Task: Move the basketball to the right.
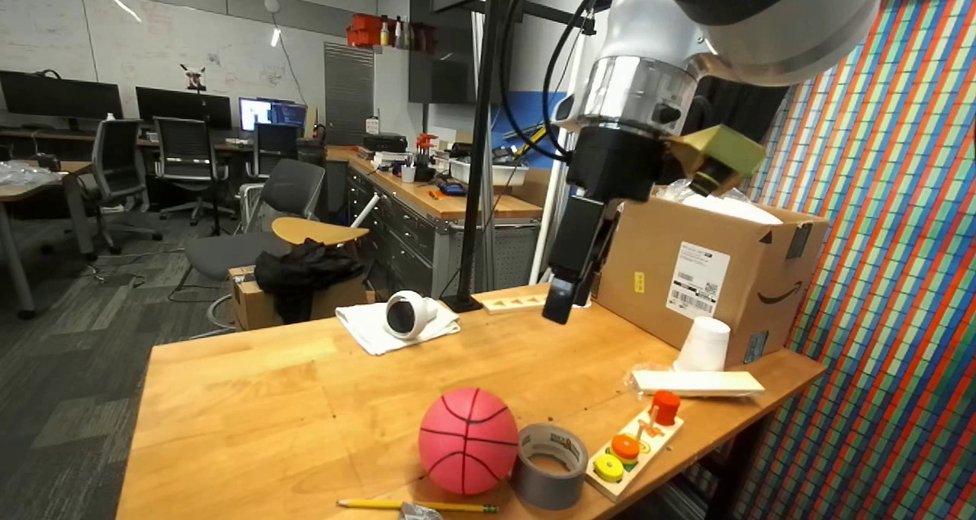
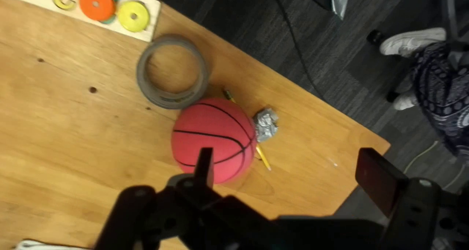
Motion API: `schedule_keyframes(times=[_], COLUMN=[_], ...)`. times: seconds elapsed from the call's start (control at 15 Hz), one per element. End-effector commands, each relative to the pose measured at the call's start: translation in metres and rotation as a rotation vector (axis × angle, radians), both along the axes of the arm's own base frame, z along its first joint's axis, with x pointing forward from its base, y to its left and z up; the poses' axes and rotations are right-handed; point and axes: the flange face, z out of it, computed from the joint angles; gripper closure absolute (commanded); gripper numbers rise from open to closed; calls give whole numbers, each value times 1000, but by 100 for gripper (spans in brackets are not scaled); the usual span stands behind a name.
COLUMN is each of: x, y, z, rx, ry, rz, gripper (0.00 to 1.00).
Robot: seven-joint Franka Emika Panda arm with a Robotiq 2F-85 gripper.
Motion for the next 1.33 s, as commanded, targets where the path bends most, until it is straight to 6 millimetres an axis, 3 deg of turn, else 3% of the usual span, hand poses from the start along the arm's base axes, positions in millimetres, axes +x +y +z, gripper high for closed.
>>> schedule_keyframes(times=[0.0,0.33,0.67,0.93,1.27], x=[-3,-2,7,21,44], y=[47,108,148,160,161], z=[-19,-52,-98,-143,-182], rx=[108,144,138,118,132], ry=[-28,-41,-31,39,156], rz=[110,170,212,205,182], gripper=[0,0,0,0,0])
